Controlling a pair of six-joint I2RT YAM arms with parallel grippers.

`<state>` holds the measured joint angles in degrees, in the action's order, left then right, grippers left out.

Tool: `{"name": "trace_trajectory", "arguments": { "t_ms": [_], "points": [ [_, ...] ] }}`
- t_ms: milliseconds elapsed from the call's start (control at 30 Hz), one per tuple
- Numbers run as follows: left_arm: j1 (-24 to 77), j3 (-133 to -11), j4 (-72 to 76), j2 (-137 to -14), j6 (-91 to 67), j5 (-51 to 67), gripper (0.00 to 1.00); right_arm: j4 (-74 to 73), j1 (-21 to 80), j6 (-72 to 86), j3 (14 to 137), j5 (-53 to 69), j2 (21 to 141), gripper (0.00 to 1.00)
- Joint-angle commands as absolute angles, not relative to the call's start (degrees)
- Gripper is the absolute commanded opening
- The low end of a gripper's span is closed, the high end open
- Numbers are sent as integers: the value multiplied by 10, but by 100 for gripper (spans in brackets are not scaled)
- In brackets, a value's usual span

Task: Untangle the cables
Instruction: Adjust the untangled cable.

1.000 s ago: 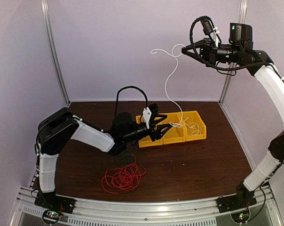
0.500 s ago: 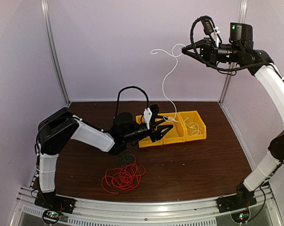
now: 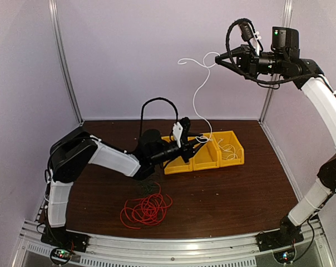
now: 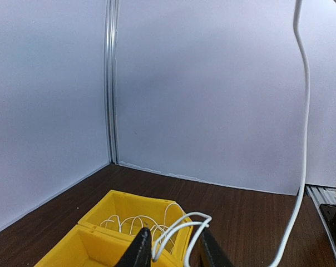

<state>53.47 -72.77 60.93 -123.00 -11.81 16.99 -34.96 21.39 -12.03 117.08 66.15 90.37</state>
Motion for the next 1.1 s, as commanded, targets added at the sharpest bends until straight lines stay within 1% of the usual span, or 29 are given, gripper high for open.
{"name": "trace_trajectory", "arguments": {
  "t_ms": [0,333,433,500,533,633,767,867,1067],
  "points": [
    [538,-748,614,-1249,-130,156,28,-339,212,-110,1185,683,904,0],
    [537,-772,628,-1267,-146,137,25,-326,214,-92,1180,696,905,0],
    [537,-775,628,-1269,-151,123,20,-324,215,-89,1179,700,906,0],
    [538,-778,614,-1270,-160,97,14,-319,215,-81,1181,705,905,0],
    [537,-777,611,-1271,-166,81,13,-314,215,-75,1181,710,904,0],
    [535,-765,615,-1270,-195,25,13,-294,215,-49,1182,737,902,0],
    [517,-754,606,-1271,-278,-42,13,-280,215,-25,1185,758,900,0],
    [504,-745,584,-1271,-329,-66,12,-275,208,-15,1199,772,899,0],
    [490,-723,550,-1268,-366,-79,12,-231,169,40,1230,804,903,0]
  ]
}}
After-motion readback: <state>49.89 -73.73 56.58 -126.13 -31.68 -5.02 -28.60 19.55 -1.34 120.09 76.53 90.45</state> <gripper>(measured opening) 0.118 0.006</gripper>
